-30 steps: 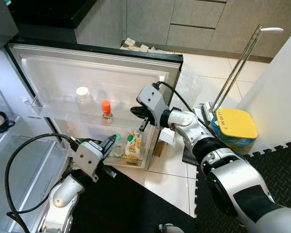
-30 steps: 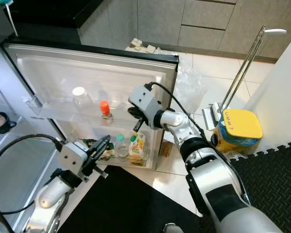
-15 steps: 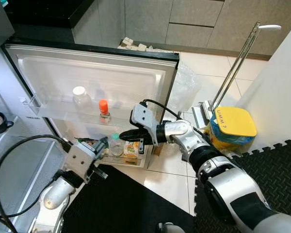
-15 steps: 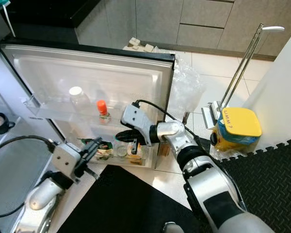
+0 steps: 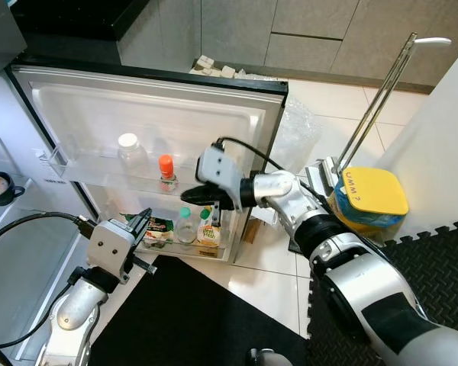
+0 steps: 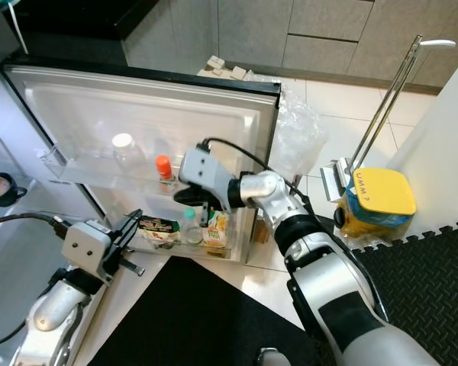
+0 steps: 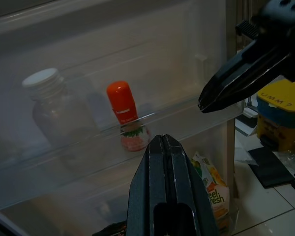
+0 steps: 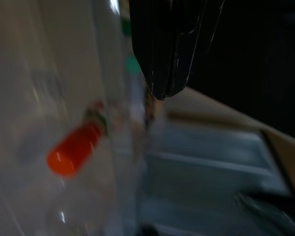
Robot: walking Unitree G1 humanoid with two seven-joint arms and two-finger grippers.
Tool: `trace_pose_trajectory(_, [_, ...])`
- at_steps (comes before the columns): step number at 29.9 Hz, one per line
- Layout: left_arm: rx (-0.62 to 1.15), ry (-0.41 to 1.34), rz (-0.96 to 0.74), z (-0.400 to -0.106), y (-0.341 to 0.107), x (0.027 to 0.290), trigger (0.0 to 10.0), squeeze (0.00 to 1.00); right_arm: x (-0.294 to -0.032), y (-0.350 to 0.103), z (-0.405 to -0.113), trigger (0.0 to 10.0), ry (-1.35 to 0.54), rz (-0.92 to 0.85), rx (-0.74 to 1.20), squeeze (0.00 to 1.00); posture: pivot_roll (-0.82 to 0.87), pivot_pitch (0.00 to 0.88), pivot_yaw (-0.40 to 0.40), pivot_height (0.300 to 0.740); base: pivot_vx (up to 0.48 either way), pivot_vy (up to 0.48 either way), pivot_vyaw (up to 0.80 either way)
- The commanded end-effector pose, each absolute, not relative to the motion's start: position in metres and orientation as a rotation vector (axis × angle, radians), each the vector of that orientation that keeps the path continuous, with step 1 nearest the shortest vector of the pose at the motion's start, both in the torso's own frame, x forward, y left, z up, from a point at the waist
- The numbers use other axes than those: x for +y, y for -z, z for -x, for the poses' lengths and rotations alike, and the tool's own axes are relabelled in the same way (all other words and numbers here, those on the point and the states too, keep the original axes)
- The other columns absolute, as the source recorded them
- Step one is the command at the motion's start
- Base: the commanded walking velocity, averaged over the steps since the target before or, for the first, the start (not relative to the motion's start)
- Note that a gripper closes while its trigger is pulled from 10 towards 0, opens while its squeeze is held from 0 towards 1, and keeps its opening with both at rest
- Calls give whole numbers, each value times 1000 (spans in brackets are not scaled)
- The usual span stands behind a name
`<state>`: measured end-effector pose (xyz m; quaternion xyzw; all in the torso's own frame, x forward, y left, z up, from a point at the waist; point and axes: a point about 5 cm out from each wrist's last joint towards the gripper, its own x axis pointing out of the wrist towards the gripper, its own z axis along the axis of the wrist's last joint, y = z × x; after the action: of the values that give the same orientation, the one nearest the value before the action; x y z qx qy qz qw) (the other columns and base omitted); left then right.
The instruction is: Restocking fridge
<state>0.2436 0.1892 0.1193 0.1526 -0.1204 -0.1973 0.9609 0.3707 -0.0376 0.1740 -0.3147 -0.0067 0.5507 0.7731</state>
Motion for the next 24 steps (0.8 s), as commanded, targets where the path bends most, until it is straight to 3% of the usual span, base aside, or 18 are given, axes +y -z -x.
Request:
trace_pose_trajectory(1, [-217,406,-317,-240,-115,190,10000,0,-40,-164,-369,10000,-1173,728,11,0,-11,189,-63,740,0,0,0])
trace_pose_trajectory(13, [-211,410,-323,-237,-114,189,10000,0,-35,-136,-361,10000,-1174,820,77,0,-7,184,-64,740,0,0,0])
trace_pose_trajectory(24, [-216,386,-331,-239,-115,193,10000,0,-26,-114,-335,10000,-1466,714,154,0,-11,179,-61,740,0,0,0])
